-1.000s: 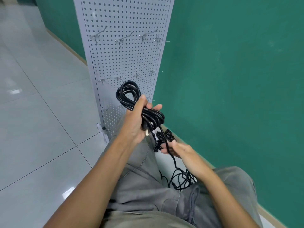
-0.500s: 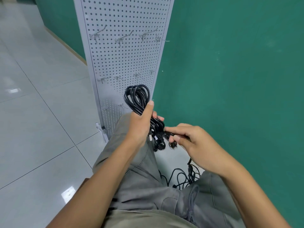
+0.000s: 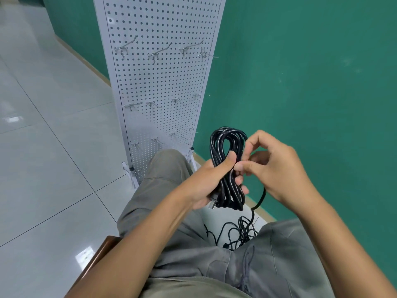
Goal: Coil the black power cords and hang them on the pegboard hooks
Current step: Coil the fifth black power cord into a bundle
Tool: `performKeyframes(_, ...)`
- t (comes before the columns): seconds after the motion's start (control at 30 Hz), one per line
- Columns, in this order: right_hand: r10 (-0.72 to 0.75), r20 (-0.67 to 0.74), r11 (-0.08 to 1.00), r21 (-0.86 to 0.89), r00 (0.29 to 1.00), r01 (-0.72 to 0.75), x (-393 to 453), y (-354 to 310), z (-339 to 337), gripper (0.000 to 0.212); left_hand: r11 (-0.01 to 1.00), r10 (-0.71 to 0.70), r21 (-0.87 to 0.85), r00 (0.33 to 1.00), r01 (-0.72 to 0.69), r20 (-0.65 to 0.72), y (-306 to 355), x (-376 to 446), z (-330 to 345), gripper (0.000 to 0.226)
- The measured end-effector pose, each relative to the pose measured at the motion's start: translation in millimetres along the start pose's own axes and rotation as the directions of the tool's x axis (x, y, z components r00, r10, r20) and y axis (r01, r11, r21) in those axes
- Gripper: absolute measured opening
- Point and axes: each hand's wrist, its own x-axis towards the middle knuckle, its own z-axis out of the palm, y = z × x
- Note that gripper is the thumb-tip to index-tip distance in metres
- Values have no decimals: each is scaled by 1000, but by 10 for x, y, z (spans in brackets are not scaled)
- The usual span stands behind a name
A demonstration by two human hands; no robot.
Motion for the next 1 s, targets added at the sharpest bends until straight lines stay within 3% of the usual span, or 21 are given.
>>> performKeyframes(0.13, 36, -83, 999, -7, 996, -37, -60, 63, 55, 48, 998, -55, -2, 996, 55, 74, 16, -27, -68, 37)
performKeyframes(0.27, 33, -192, 996, -70, 981, -47, -78, 246, 84, 55, 991, -78, -101, 987, 93, 138, 0, -35, -100, 36)
performKeyframes(0.37, 69, -193, 998, 1, 979, -70, -88, 456, 73, 45, 969, -100, -210, 984, 130, 148, 10, -29, -71, 26)
performKeyframes(0.47, 94, -82, 987, 141, 992, -82, -125, 679, 136, 27, 952, -93, -275, 981, 137, 168, 48, -28, -47, 25)
performKeyframes(0.53, 128, -20, 974, 192, 992, -122, -182, 806, 184, 29, 946, -74, -300, 983, 123, 170, 96, -33, -75, 25)
performKeyframes(0.63, 211, 15, 950, 234, 977, -208, -259, 999, 234, 13, 945, -58, -316, 994, 84, 91, 153, -27, -159, 23)
performKeyframes(0.7, 280, -3, 889, 378, 960, -259, -299, 1076, 233, 7, 961, -65, -268, 998, 62, 0, 152, -12, -209, 27)
performKeyframes(0.8, 326, -58, 809, 534, 944, -247, -320, 1043, 214, 19, 989, -71, -133, 993, 59, -89, 141, 11, -250, 39)
performKeyframes(0.87, 323, -82, 779, 589, 943, -216, -324, 956, 192, 25, 998, -57, -21, 992, 55, -111, 154, 12, -249, 42)
performKeyframes(1.0, 279, -123, 760, 635, 952, -140, -306, 688, 110, 17, 994, -35, 94, 988, 50, -149, 128, 25, -234, 34)
